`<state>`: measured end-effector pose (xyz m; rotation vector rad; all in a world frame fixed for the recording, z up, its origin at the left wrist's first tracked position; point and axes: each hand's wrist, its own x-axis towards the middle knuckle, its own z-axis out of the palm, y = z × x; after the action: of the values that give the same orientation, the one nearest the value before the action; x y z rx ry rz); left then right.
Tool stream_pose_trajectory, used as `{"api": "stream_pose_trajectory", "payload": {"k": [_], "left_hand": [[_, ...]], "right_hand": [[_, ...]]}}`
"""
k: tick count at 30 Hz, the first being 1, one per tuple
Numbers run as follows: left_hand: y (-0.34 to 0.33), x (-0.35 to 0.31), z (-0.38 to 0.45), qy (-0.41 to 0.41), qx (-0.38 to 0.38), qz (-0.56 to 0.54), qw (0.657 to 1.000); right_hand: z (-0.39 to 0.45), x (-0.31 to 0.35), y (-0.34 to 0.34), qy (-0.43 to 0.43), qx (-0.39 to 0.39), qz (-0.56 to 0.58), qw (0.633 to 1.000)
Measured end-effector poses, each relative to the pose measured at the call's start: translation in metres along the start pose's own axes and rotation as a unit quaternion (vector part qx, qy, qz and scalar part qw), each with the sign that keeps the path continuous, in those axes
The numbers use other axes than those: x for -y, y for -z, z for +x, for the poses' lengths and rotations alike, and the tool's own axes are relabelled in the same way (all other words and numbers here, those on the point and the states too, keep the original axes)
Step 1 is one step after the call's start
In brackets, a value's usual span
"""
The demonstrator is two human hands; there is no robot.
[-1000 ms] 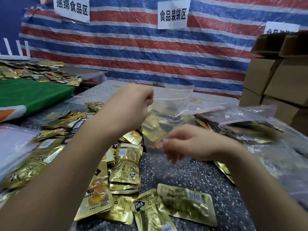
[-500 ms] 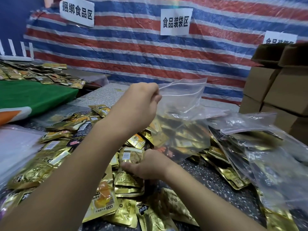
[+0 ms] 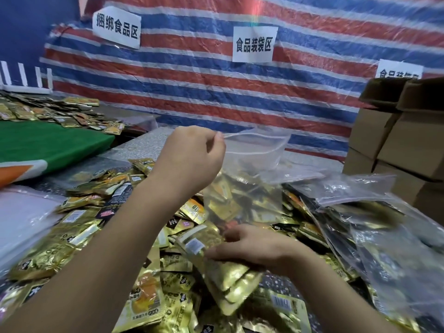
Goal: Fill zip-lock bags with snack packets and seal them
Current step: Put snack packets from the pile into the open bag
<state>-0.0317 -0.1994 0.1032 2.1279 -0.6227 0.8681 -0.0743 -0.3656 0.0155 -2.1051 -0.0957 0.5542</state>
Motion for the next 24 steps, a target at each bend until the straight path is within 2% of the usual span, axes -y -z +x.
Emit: {"api": "stream_pose_trajectory", "payload": {"k": [3,7,9,14,16,18,21,24], "left_hand": [[0.0,0.002,0.002,0.018,0.009,-0.006,1.0],[0.0,0.002,0.001,0.048,0.031,-0.014,0.998],[0.0,0.001,0.001,0.046,0.058,-0.015,0.997],[-0.002,-0.004,-0.002,0.019,0.114,-0.022,0.993],[-0.003,-0.007,-0.005,0.006,0.138,-0.023,0.99],[-0.004,-0.011,-0.007,-0.013,0.155,-0.02,0.988],[-0.005,-0.017,-0.009,-0.034,0.17,-0.016,0.985],[-0.004,-0.024,-0.012,-0.05,0.168,-0.014,0.984]], "right_hand": [[-0.024,0.001,0.026,0.055,0.072,0.075,0.993],[-0.051,0.005,0.06,0.212,0.072,0.138,0.965],[-0.062,0.016,0.067,0.292,0.019,0.219,0.931],[-0.07,0.037,0.078,0.407,-0.24,0.334,0.816],[-0.071,0.041,0.078,0.435,-0.288,0.368,0.769],[-0.072,0.042,0.078,0.466,-0.306,0.379,0.739],[-0.071,0.041,0.078,0.506,-0.323,0.317,0.734],[-0.073,0.037,0.079,0.477,-0.385,0.137,0.778]]}}
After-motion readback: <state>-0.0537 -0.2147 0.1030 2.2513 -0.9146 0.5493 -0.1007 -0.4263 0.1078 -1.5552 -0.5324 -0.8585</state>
